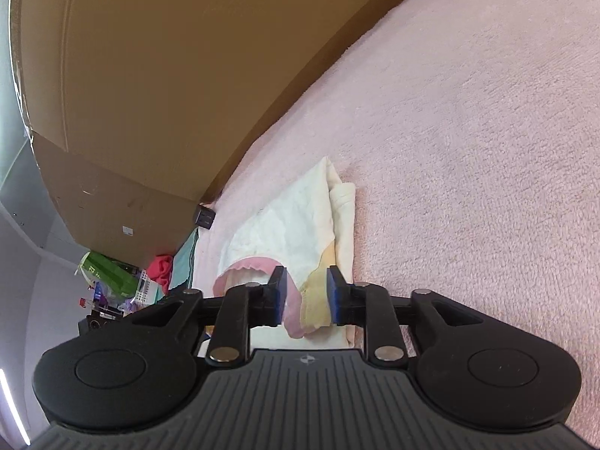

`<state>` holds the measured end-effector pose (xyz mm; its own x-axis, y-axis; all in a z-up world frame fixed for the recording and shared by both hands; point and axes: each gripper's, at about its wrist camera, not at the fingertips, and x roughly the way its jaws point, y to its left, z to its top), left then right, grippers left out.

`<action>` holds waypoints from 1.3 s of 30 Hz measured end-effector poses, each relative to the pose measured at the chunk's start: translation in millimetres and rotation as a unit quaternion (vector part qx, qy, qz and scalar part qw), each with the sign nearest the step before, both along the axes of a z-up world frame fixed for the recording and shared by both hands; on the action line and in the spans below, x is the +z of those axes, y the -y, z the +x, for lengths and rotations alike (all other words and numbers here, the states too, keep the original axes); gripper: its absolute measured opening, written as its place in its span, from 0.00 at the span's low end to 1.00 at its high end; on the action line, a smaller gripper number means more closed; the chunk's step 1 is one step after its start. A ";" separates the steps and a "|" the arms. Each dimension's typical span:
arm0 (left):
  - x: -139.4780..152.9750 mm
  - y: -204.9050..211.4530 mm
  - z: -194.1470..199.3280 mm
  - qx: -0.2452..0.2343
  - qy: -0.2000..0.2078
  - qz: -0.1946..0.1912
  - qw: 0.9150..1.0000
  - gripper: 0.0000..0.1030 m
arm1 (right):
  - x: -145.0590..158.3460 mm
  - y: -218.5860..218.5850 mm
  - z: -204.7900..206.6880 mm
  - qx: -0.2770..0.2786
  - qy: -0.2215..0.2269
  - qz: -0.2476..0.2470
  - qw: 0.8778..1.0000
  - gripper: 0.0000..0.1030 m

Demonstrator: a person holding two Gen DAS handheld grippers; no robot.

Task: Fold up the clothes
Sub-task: 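Open both grippers and release the folded shirt bundle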

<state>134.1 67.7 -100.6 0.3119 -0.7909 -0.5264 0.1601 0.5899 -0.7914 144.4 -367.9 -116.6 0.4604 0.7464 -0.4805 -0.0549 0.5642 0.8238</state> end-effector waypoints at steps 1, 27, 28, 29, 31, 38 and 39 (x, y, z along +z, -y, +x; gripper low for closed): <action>-0.4 1.3 0.6 -0.002 -0.001 0.001 1.000 0.84 | 0.3 -2.1 0.4 0.000 0.002 -0.003 1.000 0.44; -25.8 4.8 7.3 0.007 -0.077 -0.019 0.997 0.84 | -16.5 -16.2 -20.9 -0.043 -0.101 0.047 0.993 0.42; -26.0 5.2 8.0 0.007 -0.077 -0.019 0.997 0.84 | -16.6 -17.3 -20.3 -0.047 -0.100 0.046 0.993 0.42; -25.9 5.6 8.4 0.007 -0.078 -0.018 0.997 0.84 | -17.0 -19.1 -18.8 -0.047 -0.099 0.046 0.993 0.42; -26.0 6.6 9.6 0.009 -0.079 -0.019 0.997 0.84 | -19.9 -21.4 -14.4 -0.053 -0.103 0.043 0.992 0.42; -23.5 11.3 14.4 0.021 -0.076 -0.007 0.997 0.84 | -17.9 -33.9 -6.2 -0.052 -0.086 0.025 0.995 0.22; -21.4 13.6 15.3 0.022 -0.072 0.001 0.997 0.83 | -16.6 -35.9 -5.7 -0.049 -0.080 0.021 0.995 0.13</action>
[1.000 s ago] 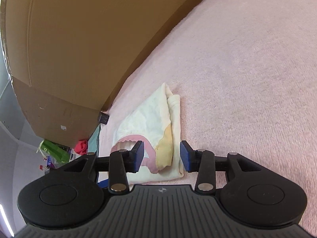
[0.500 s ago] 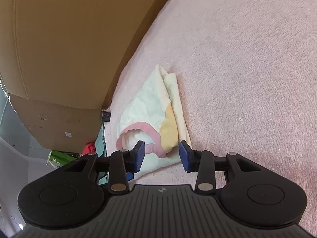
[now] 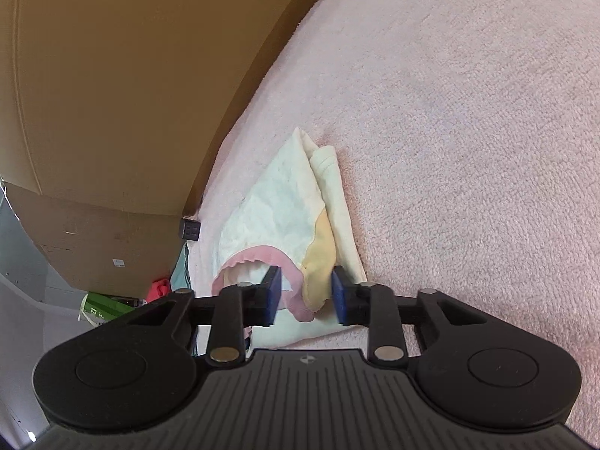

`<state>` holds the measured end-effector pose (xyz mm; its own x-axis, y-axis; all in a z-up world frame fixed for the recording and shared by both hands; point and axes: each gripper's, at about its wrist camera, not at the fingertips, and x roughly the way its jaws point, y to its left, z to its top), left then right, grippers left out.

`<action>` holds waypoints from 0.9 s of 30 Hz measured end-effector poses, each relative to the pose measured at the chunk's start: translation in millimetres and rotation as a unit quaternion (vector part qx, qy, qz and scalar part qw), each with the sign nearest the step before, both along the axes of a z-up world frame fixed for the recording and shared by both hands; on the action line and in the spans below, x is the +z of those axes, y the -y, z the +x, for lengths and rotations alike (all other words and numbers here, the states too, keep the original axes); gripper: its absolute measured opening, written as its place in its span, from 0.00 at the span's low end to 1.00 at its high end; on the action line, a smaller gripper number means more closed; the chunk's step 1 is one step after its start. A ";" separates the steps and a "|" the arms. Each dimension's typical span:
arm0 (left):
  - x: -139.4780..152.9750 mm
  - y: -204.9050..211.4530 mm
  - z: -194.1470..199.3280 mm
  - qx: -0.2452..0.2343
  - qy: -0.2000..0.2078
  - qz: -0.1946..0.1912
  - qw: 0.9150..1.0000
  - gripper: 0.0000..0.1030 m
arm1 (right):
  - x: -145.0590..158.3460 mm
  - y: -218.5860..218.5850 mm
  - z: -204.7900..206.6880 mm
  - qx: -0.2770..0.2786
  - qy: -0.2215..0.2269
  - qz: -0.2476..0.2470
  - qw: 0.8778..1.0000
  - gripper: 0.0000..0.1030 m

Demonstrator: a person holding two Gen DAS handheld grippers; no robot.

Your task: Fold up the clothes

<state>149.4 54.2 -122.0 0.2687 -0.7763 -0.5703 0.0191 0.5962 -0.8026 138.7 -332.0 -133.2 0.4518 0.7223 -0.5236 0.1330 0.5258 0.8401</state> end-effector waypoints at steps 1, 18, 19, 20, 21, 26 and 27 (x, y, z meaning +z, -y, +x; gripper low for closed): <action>2.2 2.3 0.9 0.001 0.005 0.010 1.000 0.79 | 0.8 -1.5 0.4 0.003 0.004 -0.005 1.000 0.12; 49.4 43.2 -37.2 -0.032 0.152 0.255 0.954 0.04 | 42.4 -14.5 -36.3 0.064 0.107 -0.082 0.989 0.04; 48.0 45.2 -39.9 -0.035 0.152 0.258 0.953 0.04 | 43.9 -12.7 -38.7 0.068 0.111 -0.089 0.987 0.04; 45.8 47.3 -41.8 -0.038 0.152 0.260 0.953 0.04 | 45.2 -17.8 -41.2 0.070 0.115 -0.100 0.986 0.04; 41.3 49.1 -42.0 -0.041 0.150 0.260 0.953 0.04 | 43.7 -19.3 -43.4 0.069 0.115 -0.109 0.985 0.04; 30.7 49.2 -42.4 -0.030 0.153 0.256 0.954 0.17 | 19.3 -17.6 -40.5 0.063 0.091 -0.133 0.985 0.04; 31.0 47.7 -43.2 -0.029 0.154 0.253 0.955 0.31 | 15.2 -19.8 -40.1 0.064 0.092 -0.134 0.985 0.04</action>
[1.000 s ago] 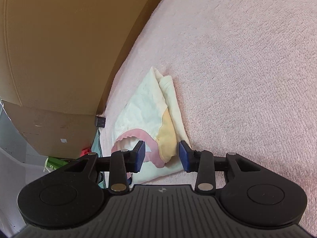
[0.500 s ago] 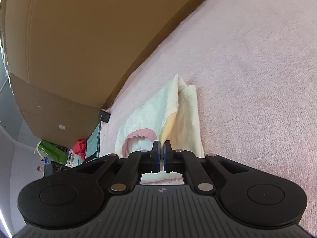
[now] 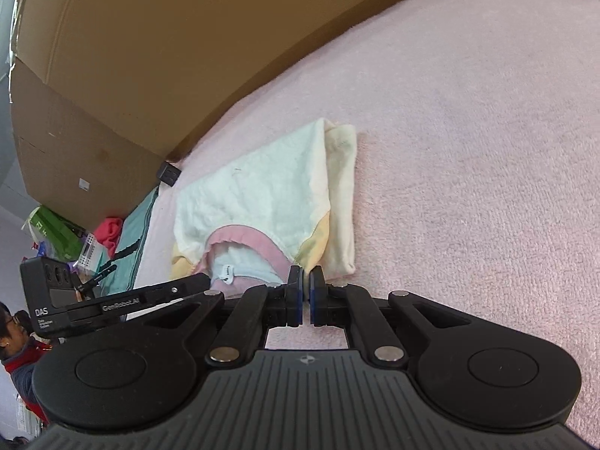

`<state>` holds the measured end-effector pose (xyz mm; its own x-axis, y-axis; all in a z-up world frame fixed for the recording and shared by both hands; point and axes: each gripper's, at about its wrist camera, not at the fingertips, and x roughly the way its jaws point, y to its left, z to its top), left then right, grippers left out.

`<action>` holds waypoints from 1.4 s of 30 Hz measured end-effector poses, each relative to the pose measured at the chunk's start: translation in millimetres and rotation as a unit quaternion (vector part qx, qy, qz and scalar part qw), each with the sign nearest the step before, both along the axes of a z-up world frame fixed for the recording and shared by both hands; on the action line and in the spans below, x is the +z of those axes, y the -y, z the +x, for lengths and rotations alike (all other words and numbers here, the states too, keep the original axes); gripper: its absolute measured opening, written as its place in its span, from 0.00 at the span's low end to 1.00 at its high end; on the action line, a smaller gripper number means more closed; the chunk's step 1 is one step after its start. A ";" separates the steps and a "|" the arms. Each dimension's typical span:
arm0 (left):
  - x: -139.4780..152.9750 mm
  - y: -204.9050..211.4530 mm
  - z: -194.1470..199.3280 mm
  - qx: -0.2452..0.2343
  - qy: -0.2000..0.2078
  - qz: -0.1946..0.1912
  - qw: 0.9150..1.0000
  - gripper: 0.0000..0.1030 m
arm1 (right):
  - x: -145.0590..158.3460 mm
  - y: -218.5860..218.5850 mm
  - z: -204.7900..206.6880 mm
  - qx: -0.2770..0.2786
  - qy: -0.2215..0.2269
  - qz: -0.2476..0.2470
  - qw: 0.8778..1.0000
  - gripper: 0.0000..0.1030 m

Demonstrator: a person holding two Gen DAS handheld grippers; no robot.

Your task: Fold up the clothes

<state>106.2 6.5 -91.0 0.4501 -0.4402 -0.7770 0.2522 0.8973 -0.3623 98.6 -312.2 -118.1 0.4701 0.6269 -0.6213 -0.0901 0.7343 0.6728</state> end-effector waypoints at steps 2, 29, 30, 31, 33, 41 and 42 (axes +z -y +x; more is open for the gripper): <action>3.3 -3.8 -2.0 -0.003 0.005 -0.005 1.000 0.49 | 0.5 0.1 -1.2 0.000 0.013 -0.007 1.000 0.04; -2.2 35.6 59.1 0.031 0.067 0.101 0.992 0.84 | 18.8 -38.7 81.2 0.024 0.081 -0.147 0.986 0.00; 2.3 35.5 58.5 0.036 0.063 0.105 0.992 0.84 | 22.6 -34.5 78.3 0.013 0.082 -0.155 0.984 0.00; 9.5 34.9 57.3 0.041 0.065 0.101 0.992 0.86 | 28.2 -34.4 74.7 0.010 0.096 -0.174 0.980 0.00; 27.1 36.0 53.8 0.054 0.092 0.110 0.988 0.86 | 39.5 -35.5 67.7 0.008 0.124 -0.203 0.971 0.06; 17.4 63.0 79.0 0.036 0.079 0.171 0.982 0.90 | 34.1 -66.8 93.2 0.047 0.107 -0.207 0.971 0.06; 10.4 56.7 81.2 0.044 0.070 0.162 0.983 0.91 | 27.8 -61.6 98.1 0.044 0.102 -0.201 0.973 0.00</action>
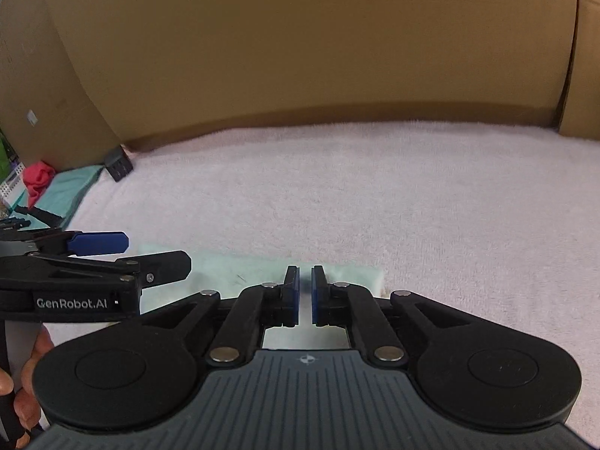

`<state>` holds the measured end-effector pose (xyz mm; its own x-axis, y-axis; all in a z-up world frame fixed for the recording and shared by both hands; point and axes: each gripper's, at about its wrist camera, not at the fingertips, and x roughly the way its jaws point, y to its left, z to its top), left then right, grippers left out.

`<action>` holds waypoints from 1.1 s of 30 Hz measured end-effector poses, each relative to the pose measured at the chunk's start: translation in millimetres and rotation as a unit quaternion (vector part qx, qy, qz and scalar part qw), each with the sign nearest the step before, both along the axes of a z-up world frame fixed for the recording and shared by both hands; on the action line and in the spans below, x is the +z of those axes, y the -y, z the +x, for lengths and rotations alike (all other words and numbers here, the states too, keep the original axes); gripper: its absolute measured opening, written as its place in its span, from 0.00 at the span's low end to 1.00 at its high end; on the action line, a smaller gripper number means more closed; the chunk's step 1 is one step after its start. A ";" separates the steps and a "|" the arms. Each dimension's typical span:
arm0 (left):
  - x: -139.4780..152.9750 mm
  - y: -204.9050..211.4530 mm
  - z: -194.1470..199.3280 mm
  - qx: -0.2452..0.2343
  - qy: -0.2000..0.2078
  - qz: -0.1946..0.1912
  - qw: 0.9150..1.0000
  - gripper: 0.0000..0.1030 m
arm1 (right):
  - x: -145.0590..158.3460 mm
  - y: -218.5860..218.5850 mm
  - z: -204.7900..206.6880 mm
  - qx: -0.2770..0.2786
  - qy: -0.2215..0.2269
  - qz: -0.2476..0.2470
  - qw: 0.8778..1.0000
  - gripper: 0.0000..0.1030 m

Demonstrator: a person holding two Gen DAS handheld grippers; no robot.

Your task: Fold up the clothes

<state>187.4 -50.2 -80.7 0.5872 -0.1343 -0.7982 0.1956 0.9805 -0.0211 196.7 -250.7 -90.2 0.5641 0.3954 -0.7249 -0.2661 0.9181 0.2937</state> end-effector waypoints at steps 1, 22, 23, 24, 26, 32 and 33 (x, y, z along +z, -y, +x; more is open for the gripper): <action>-5.4 -8.0 1.9 0.010 -0.006 -0.012 1.000 0.96 | -0.1 9.3 2.9 -0.007 -0.001 0.008 1.000 0.00; -1.0 -35.7 -38.1 0.049 0.059 0.051 0.996 0.95 | 27.5 23.5 -60.6 -0.018 0.062 -0.046 0.997 0.18; 5.7 -41.1 -42.3 0.060 0.070 0.044 0.995 0.95 | 31.5 25.2 -66.6 -0.017 0.073 -0.040 0.996 0.22; 14.1 -45.4 -48.5 0.066 0.081 0.035 0.994 0.95 | 35.4 26.7 -72.8 -0.015 0.083 -0.033 0.996 0.32; 25.5 -48.8 -58.5 0.055 0.083 0.008 0.995 0.95 | 34.7 25.9 -83.3 0.001 0.087 -0.027 0.996 0.46; 5.3 -21.4 -77.3 0.009 0.088 0.046 0.995 0.94 | 8.3 24.0 -87.9 0.009 0.055 -0.046 0.997 0.49; -2.4 -17.5 -77.6 0.007 0.087 0.060 0.994 0.95 | 13.1 24.5 -91.3 0.005 0.067 -0.044 0.997 0.50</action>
<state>109.7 -32.7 -83.1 0.7196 -0.0351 -0.6935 0.1727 0.9764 0.1299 105.4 -275.1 -77.2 0.6542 0.3402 -0.6755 -0.3065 0.9358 0.1744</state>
